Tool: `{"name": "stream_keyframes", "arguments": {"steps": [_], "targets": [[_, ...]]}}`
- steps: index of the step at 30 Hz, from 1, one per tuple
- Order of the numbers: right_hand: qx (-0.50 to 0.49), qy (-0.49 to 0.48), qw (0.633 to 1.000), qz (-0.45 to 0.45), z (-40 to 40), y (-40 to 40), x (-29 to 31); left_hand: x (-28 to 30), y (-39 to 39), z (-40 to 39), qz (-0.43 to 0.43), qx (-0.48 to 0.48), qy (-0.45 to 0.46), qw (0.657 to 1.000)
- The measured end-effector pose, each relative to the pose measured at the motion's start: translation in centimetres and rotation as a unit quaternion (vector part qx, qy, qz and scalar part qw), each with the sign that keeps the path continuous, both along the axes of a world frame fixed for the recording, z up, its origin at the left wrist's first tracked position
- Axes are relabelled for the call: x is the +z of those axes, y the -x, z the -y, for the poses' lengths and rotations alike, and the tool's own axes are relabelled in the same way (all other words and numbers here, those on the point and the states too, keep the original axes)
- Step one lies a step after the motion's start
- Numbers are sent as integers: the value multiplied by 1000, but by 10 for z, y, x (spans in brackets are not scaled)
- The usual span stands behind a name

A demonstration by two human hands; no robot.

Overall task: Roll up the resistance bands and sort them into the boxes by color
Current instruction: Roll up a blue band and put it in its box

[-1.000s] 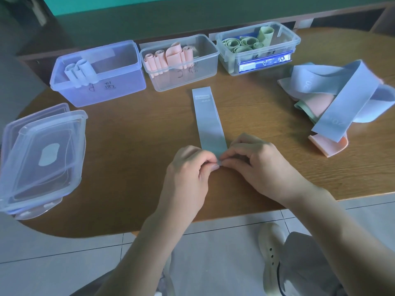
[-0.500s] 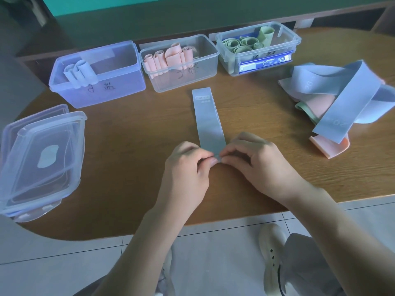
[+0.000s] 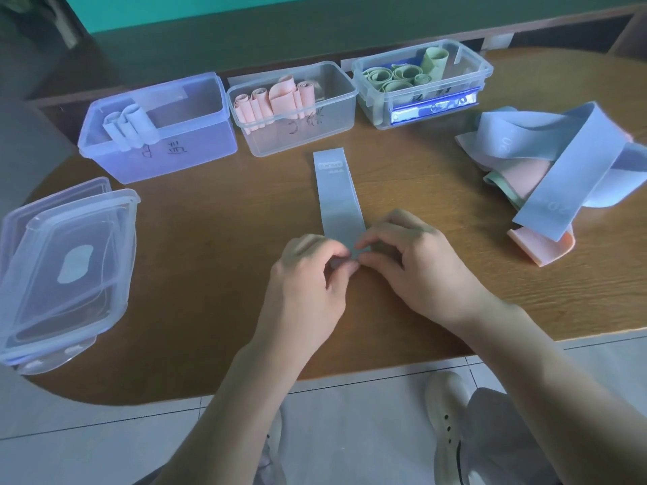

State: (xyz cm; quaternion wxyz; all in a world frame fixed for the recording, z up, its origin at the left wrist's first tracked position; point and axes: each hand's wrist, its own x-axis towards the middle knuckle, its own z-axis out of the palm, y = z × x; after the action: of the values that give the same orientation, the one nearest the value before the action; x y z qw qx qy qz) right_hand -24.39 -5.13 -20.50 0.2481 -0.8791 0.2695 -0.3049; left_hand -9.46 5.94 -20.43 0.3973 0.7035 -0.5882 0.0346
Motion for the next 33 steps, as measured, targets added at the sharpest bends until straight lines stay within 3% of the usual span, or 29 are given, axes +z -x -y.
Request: {"name": "stream_keyframes", "arguments": {"steps": [13,24,33], "targets": [[0,-1,1000,-20,6,-1,1,-4,-8,10,-20,20,15,999],[-27,7,1000,-9,5,-10,1,0,-18,14,-23,15,-60,998],[5,8,1000,-6,10,-8,0,-4,-18,20,-38,35,-29,998]]}}
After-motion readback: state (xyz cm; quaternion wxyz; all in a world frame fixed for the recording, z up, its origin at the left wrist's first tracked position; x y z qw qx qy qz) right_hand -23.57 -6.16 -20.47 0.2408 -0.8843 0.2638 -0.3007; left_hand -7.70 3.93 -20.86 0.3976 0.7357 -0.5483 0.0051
